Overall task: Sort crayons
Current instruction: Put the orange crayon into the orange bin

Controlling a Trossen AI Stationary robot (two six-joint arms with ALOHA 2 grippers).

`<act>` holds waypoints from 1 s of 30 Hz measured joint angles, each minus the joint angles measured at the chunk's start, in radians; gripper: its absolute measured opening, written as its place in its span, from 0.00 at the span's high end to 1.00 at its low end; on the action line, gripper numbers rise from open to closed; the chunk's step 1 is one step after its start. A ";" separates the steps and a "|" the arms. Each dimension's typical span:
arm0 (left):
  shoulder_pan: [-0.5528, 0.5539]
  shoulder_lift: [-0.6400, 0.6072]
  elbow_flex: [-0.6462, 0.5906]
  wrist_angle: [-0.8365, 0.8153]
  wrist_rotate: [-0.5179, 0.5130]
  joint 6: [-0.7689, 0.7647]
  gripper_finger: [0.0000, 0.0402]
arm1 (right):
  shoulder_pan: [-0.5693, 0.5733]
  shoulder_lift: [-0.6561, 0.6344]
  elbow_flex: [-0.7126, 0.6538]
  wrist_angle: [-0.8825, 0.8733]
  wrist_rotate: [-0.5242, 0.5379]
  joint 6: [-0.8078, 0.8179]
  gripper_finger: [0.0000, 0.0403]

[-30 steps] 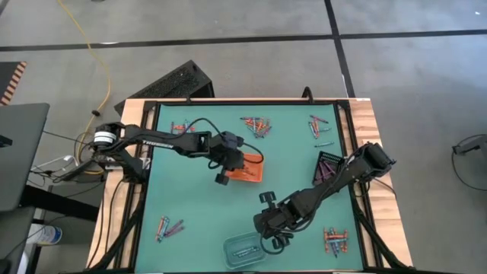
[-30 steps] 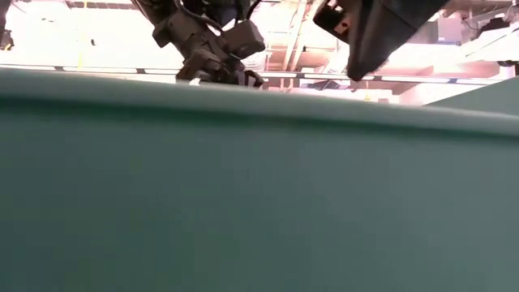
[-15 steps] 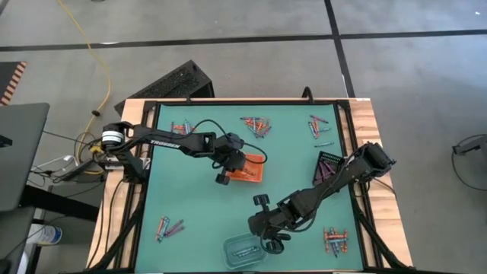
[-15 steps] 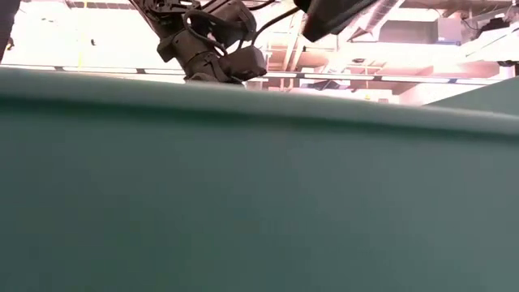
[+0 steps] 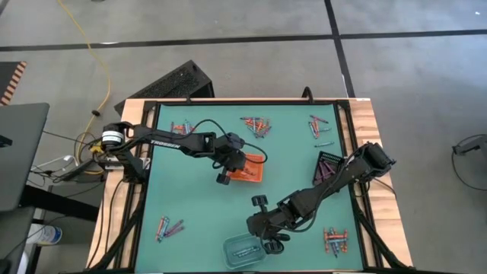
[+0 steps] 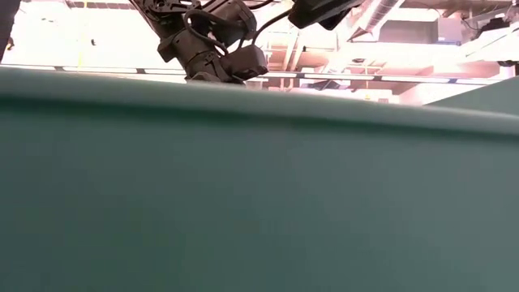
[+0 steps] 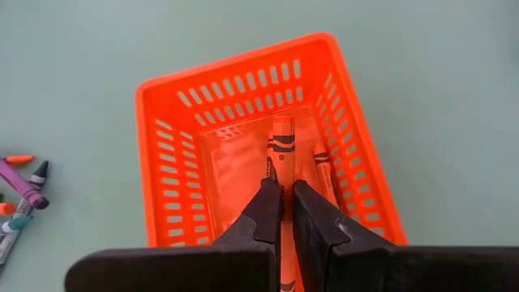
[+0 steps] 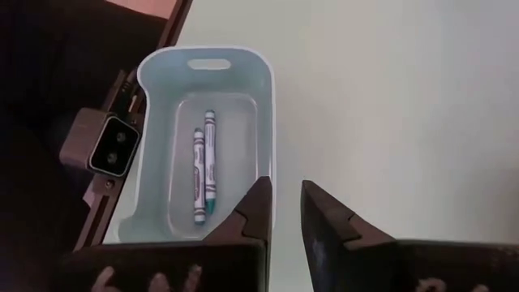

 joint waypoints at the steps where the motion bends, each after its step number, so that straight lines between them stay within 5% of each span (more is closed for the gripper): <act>1: 0.000 0.000 0.000 0.000 0.001 0.000 1.00 | 0.000 0.000 0.000 -0.002 0.000 0.000 0.85; 30: 0.007 0.013 0.000 -0.032 0.002 -0.036 1.00 | 0.000 0.000 0.000 -0.004 0.000 0.000 0.85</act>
